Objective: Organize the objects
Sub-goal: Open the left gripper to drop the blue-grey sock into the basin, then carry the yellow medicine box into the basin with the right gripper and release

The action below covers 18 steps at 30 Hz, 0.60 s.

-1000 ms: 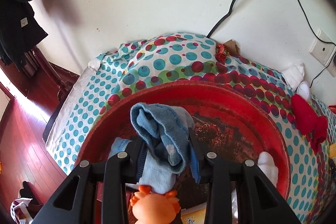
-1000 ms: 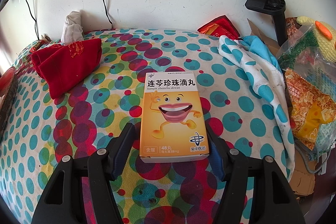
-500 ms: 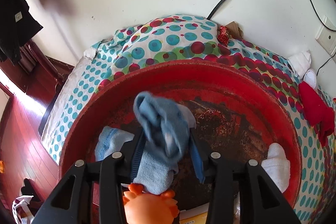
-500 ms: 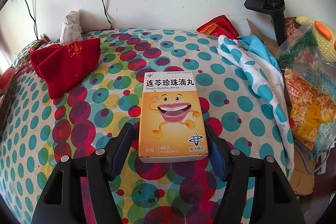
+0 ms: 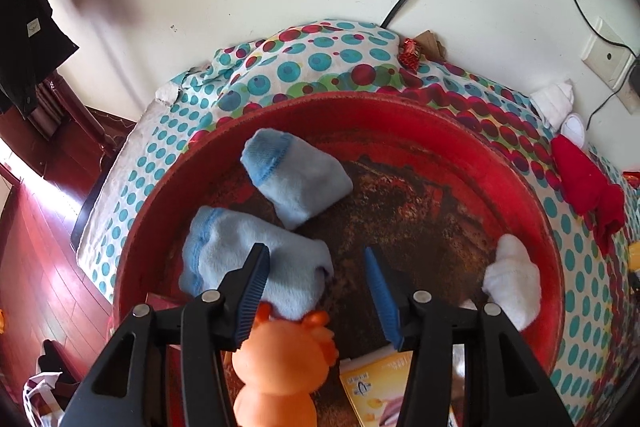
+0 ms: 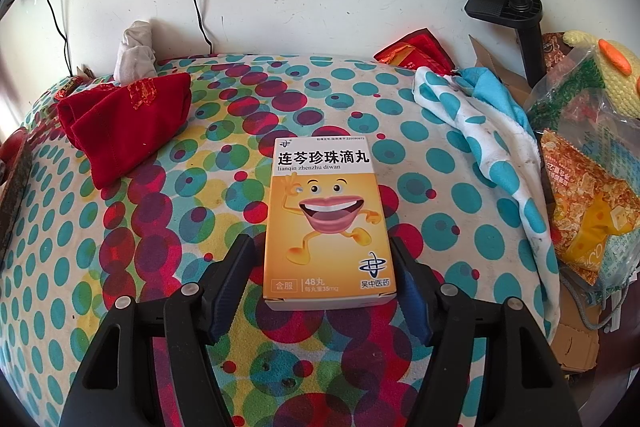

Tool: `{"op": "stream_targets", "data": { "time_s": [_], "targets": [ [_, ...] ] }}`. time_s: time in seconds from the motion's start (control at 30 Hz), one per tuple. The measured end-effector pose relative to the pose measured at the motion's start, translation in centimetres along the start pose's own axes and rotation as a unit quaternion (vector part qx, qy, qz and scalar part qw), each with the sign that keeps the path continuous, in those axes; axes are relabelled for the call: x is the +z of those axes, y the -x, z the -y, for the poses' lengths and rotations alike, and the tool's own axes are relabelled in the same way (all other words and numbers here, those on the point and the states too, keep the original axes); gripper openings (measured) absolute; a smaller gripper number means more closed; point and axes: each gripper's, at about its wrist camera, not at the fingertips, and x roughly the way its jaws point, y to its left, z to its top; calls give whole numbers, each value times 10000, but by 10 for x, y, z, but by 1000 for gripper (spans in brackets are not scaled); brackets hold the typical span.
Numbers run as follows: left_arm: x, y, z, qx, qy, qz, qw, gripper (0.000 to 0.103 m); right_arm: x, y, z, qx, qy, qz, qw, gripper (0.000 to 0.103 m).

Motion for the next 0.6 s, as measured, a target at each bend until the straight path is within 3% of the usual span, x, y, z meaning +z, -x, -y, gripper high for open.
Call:
{"op": "stream_targets", "data": {
  "time_s": [0.13,0.37,0.6],
  "targets": [
    [-13,14,0,-227,-9,80,9997,51,-1,0,1,5,4,1,10000,64],
    [-44,45,3,-262,-129,408,9987,51,-1,0,-1,6,8,1,10000,64],
    [-88,75,6,150,-337,962,9947,51,-1,0,-1,9,11,3,10000,64]
  ]
}}
